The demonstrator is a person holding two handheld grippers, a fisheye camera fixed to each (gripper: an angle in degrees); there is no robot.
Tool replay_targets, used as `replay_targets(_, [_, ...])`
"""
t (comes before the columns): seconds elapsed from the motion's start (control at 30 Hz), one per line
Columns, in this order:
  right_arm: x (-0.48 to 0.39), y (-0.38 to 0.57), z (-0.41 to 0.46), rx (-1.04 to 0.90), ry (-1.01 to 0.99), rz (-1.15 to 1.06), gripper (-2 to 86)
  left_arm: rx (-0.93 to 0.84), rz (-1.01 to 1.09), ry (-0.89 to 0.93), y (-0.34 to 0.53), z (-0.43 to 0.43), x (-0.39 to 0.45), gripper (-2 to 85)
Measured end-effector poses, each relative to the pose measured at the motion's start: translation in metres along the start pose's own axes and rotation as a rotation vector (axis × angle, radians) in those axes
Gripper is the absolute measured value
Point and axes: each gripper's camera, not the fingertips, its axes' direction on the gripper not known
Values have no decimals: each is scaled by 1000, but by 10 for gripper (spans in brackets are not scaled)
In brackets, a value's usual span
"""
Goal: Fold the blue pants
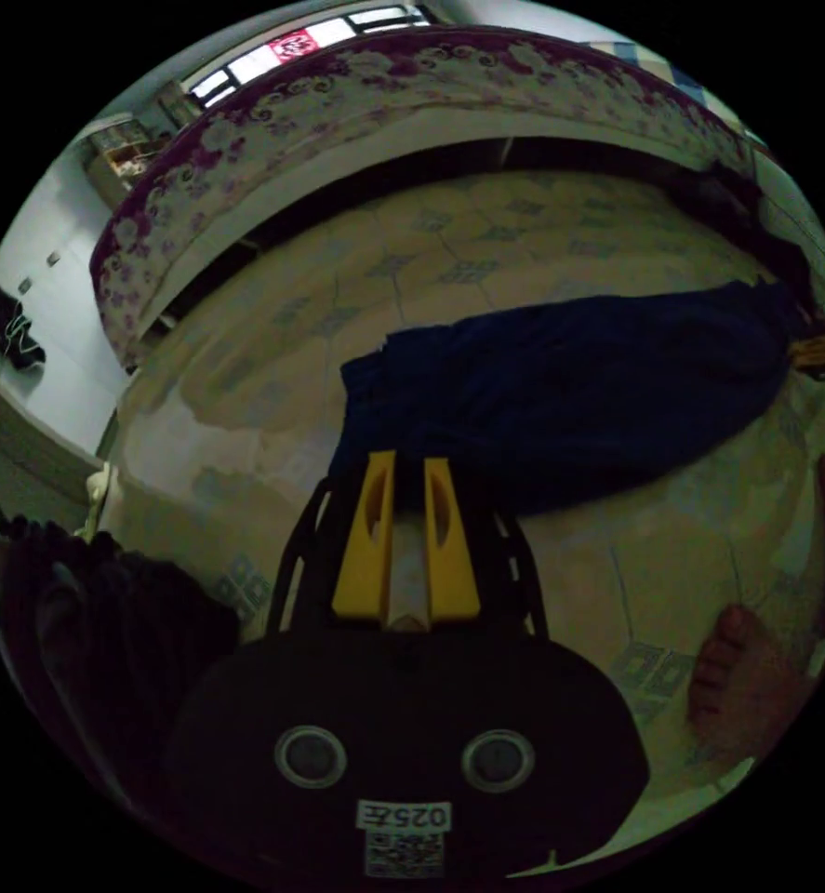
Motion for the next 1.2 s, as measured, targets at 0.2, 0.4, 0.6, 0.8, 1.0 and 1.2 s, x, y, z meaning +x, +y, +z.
replay_targets(0.2, [7,7,-3,-17,-191,113,-7,-35,-30,109,17,-37,-1,11])
replay_targets(0.4, [70,12,-63,155,-244,276,-9,68,-69,240,-3,-136,-39,-15])
replay_targets(0.6, [167,-15,-65,198,-112,329,-10,238,-45,242,-97,-193,-58,-16])
replay_targets(0.8, [224,-27,-139,304,277,413,-10,489,86,27,-165,-310,-46,-17])
replay_targets(1.0, [223,3,-223,506,340,411,-10,715,1,59,-131,-442,-85,-16])
replay_targets(1.2, [161,22,-194,467,257,310,-10,566,66,91,0,-466,-70,-16])
